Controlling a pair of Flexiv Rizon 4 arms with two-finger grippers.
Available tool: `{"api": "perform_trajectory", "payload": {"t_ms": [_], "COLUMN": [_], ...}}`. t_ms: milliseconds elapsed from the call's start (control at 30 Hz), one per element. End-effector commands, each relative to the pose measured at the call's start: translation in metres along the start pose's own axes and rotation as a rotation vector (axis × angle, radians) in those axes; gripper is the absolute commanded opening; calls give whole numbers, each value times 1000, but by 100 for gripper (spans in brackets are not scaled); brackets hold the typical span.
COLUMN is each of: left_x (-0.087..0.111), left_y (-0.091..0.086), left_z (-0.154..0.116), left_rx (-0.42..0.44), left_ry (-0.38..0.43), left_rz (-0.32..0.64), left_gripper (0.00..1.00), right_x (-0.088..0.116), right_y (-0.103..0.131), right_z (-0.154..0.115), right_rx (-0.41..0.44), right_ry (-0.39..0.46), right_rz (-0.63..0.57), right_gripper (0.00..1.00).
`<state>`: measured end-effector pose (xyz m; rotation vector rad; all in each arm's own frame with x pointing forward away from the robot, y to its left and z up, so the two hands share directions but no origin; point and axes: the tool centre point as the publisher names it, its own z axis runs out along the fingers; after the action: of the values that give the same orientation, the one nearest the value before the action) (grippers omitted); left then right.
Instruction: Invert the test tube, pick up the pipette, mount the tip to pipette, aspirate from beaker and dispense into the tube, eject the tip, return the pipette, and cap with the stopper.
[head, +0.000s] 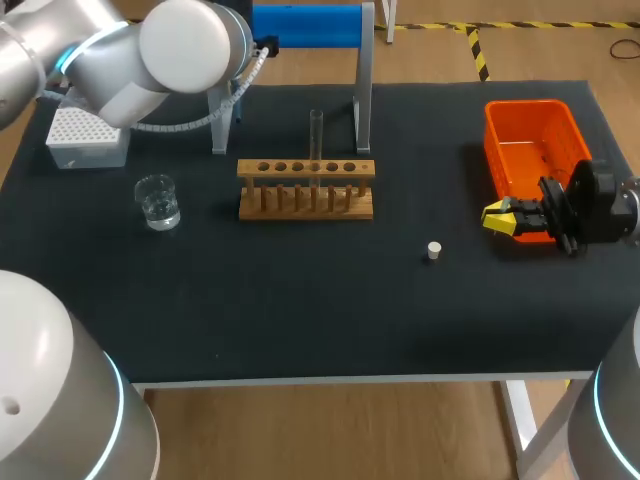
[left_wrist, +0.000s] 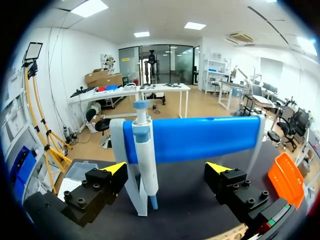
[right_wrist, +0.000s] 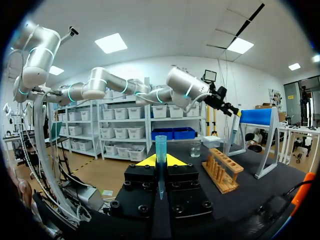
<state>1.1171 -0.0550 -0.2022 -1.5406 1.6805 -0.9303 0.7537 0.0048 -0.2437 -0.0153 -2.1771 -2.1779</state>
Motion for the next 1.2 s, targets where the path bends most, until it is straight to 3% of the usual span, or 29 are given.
{"api": "perform_trajectory", "payload": {"t_ms": [33,333,800,1200], "left_x": [0,-5,-13,-20], "left_y": [-3,-7,-10,-15], "left_z": [7,13,20,28], "left_rx": [-2,5,19,30], "left_ry": [2,-11,-21,-26], "left_rz": [0,5,0,-6], "left_gripper": [100,100,78,72], "right_x": [1,1,1,1], "right_y": [0,0,0,0], "right_z": [0,0,0,0], "right_rx": [1,1,1,1], "right_ry": [0,0,0,0], "right_rz": [0,0,0,0], "right_gripper": [0,0,0,0]}}
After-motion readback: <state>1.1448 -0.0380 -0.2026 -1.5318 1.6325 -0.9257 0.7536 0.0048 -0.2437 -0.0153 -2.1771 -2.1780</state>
